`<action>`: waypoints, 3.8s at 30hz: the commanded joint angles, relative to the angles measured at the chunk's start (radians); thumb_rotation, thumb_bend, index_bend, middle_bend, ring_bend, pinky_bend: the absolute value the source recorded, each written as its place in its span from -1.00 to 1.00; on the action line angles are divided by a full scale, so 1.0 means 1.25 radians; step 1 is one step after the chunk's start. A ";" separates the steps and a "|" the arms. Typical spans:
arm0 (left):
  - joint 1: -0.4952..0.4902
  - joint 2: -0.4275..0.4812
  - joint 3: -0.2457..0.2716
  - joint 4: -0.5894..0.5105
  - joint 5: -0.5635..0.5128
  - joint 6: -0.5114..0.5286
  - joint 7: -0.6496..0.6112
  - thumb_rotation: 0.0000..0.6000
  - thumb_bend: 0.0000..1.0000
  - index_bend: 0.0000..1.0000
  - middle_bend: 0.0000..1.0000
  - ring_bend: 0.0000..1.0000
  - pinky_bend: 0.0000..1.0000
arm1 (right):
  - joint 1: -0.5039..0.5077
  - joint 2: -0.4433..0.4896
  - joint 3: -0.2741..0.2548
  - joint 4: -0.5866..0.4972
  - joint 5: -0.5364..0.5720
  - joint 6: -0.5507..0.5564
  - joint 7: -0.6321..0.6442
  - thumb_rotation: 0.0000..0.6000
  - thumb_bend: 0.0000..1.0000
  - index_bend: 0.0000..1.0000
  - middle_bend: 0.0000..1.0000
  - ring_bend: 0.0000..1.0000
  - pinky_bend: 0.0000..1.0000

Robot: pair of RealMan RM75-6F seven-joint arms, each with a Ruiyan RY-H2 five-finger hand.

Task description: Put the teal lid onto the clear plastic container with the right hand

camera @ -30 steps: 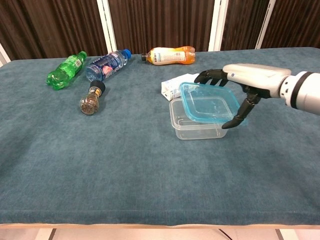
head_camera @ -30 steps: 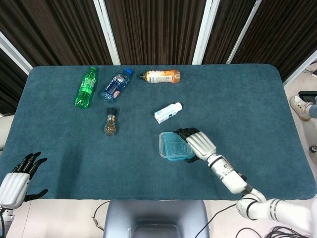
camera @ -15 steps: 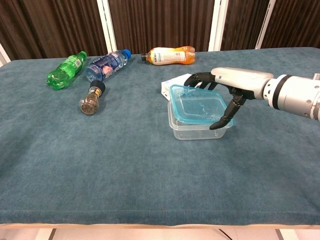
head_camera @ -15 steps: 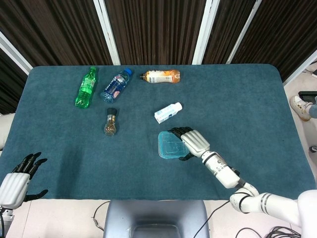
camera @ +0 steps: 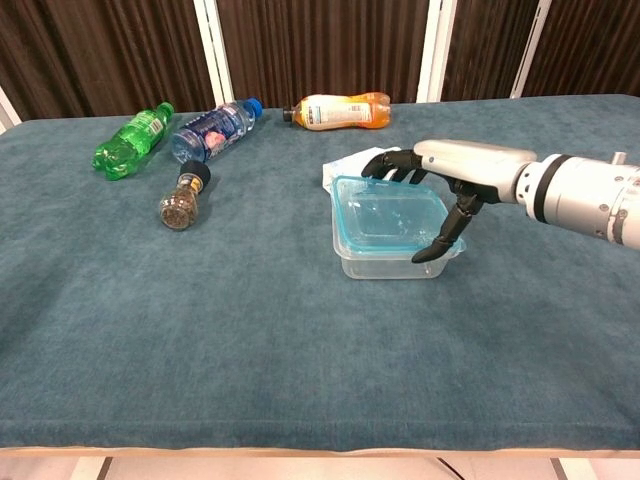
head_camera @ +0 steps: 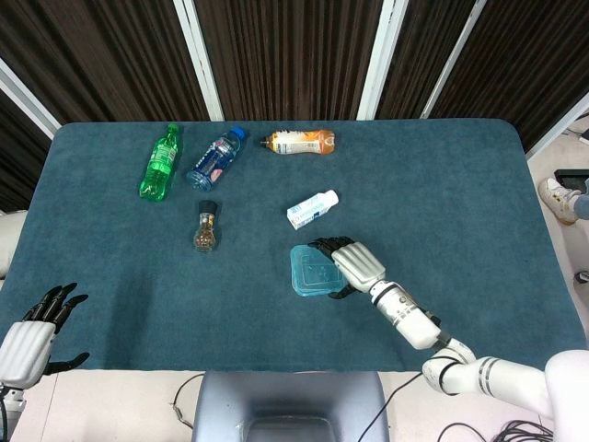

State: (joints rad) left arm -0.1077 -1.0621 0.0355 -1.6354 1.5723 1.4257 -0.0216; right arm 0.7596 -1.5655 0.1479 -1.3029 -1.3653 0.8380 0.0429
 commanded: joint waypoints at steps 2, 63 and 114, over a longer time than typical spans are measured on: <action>0.000 0.000 0.000 0.000 0.001 0.000 -0.001 1.00 -0.12 -0.61 -0.88 -0.89 -0.51 | 0.001 -0.004 -0.003 0.005 -0.001 0.001 0.005 1.00 -0.38 -0.01 0.16 0.11 0.28; -0.004 0.006 0.006 -0.002 0.008 -0.007 -0.010 1.00 -0.12 -0.61 -0.85 -0.81 -0.50 | -0.029 0.107 -0.031 -0.119 0.024 0.013 -0.034 1.00 -0.39 -0.99 -0.95 -1.00 -0.80; -0.005 0.011 0.008 -0.003 0.007 -0.010 -0.021 1.00 -0.11 -0.61 -0.83 -0.80 -0.50 | 0.036 -0.050 0.005 -0.099 0.252 0.091 -0.495 1.00 -0.20 -0.07 -0.23 -0.23 0.04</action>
State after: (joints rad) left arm -0.1136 -1.0486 0.0450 -1.6391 1.5815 1.4137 -0.0474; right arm 0.8045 -1.6272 0.1549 -1.4285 -1.0504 0.9530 -0.5777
